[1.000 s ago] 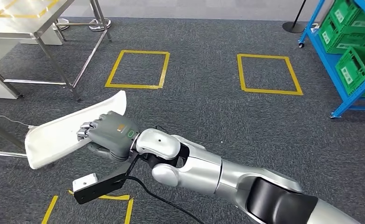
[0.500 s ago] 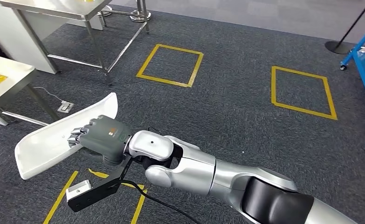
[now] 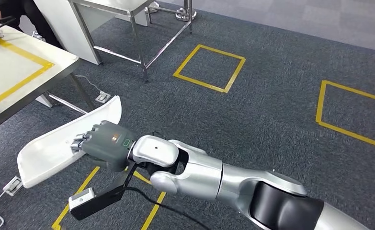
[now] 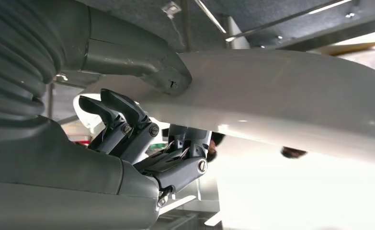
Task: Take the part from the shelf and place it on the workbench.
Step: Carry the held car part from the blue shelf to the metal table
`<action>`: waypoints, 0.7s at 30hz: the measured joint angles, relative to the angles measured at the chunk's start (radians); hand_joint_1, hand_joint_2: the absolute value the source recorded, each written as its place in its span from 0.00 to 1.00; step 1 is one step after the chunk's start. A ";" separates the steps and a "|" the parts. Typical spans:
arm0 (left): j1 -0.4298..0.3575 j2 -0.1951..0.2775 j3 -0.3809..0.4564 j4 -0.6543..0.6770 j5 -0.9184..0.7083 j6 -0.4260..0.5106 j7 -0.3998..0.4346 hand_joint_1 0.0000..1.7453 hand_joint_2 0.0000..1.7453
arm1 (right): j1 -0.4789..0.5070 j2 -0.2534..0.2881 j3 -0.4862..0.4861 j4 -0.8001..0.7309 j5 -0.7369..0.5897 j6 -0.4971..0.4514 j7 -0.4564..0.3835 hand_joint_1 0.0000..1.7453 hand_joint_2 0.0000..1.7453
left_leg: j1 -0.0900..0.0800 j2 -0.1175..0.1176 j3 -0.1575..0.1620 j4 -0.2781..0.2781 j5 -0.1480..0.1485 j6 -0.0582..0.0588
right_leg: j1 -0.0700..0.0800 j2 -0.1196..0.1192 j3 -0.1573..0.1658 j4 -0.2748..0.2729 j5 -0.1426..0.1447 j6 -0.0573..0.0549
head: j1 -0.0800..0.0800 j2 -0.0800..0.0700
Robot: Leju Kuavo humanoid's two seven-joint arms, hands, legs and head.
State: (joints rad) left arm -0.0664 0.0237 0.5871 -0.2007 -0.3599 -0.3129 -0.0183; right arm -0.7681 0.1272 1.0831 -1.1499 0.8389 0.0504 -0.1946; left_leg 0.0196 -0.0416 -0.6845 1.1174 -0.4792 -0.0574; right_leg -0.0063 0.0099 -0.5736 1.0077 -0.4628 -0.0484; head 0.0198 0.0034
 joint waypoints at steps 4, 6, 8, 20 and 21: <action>0.000 0.005 0.000 0.000 -0.010 0.000 0.005 0.00 1.00 | 0.007 -0.012 0.001 -0.010 0.000 0.005 0.012 1.00 1.00 | 0.001 0.035 -0.066 0.156 -0.052 -0.011 | 0.002 -0.064 0.001 0.000 -0.005 -0.003 | -0.003 0.000; 0.004 0.010 0.000 0.000 -0.015 0.000 0.006 0.00 1.00 | 0.009 -0.016 0.001 -0.022 0.000 0.005 0.022 1.00 1.00 | 0.001 0.061 0.000 0.044 0.005 -0.011 | 0.003 -0.089 0.003 0.003 -0.010 0.003 | -0.003 0.000; 0.002 0.015 0.000 -0.002 -0.018 0.000 0.004 0.00 1.00 | 0.009 -0.021 0.001 -0.037 0.000 0.005 0.032 1.00 1.00 | -0.007 0.108 0.065 -0.071 0.040 0.002 | 0.011 -0.110 0.003 0.010 -0.017 0.012 | -0.004 0.000; -0.012 0.026 0.008 -0.003 -0.012 0.000 0.001 0.00 1.00 | 0.050 -0.045 -0.007 -0.115 0.040 -0.006 0.069 1.00 1.00 | -0.003 -0.017 0.062 -0.098 0.056 0.054 | 0.005 -0.010 -0.118 0.269 -0.117 0.043 | 0.017 0.000; -0.012 0.026 0.010 -0.003 -0.012 0.000 0.001 0.00 1.00 | 0.050 -0.045 -0.008 -0.122 0.042 -0.005 0.069 1.00 1.00 | -0.003 -0.032 0.062 -0.097 0.057 0.052 | 0.005 0.002 -0.087 0.203 -0.079 0.037 | 0.018 0.000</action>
State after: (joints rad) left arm -0.0781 0.0494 0.5975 -0.2035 -0.3718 -0.3124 -0.0169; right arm -0.7180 0.0821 1.0752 -1.2719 0.8807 0.0458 -0.1255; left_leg 0.0162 -0.0734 -0.6223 1.0199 -0.4218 -0.0053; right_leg -0.0012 0.0117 -0.6602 1.2107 -0.5422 -0.0111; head 0.0375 0.0034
